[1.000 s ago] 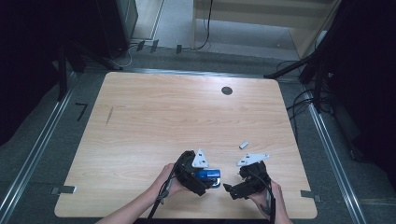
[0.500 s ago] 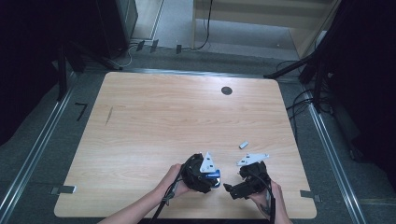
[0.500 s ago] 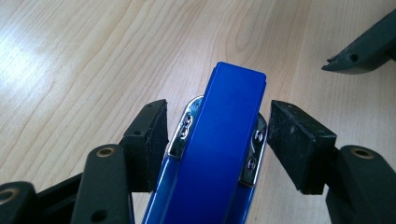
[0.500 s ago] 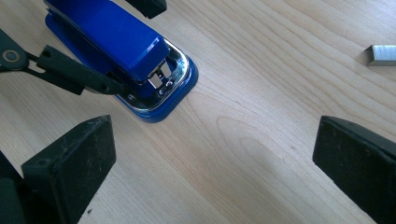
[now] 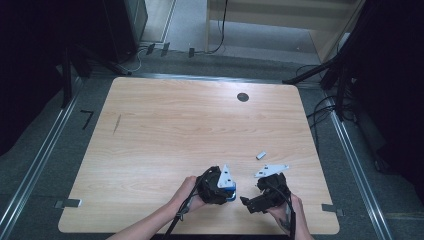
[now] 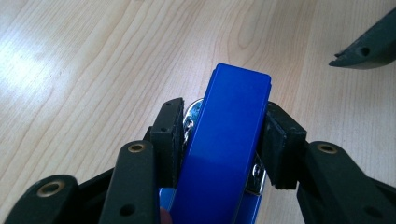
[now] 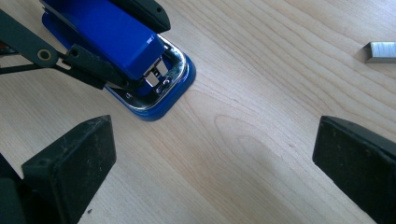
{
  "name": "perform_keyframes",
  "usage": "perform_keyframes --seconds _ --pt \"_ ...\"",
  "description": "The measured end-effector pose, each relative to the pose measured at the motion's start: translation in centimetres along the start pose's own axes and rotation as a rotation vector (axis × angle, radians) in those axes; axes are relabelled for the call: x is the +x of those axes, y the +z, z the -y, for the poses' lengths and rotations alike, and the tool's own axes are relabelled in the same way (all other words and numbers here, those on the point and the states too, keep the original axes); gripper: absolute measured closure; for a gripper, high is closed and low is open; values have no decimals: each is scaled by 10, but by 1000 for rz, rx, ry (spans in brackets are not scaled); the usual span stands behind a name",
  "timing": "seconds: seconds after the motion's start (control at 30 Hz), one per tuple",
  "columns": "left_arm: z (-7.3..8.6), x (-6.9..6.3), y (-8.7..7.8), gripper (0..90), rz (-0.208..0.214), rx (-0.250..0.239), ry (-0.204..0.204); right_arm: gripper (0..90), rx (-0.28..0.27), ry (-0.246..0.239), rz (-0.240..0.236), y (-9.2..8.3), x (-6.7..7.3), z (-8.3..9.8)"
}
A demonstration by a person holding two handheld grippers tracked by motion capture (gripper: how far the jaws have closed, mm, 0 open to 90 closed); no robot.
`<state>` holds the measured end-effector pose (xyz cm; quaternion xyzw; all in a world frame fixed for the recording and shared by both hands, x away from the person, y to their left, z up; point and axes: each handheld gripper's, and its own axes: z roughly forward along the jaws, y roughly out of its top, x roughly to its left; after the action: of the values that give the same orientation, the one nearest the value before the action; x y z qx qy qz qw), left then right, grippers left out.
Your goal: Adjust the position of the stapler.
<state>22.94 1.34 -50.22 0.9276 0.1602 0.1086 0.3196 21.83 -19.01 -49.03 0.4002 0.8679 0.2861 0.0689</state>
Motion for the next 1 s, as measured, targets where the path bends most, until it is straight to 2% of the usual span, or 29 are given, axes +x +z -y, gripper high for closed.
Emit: perform_keyframes --seconds 0.27,0.57,0.73,1.0 --pt "1 4 -9 583 16 -37 16 0 8 2 -2 2 1 0" --pt "2 7 -19 607 30 -63 35 5 7 14 19 3 1 -1" --pt "3 9 -23 620 39 -77 36 7 -4 15 24 4 2 -2" --pt "5 11 -33 635 44 -97 50 59 -33 8 28 7 8 -8"
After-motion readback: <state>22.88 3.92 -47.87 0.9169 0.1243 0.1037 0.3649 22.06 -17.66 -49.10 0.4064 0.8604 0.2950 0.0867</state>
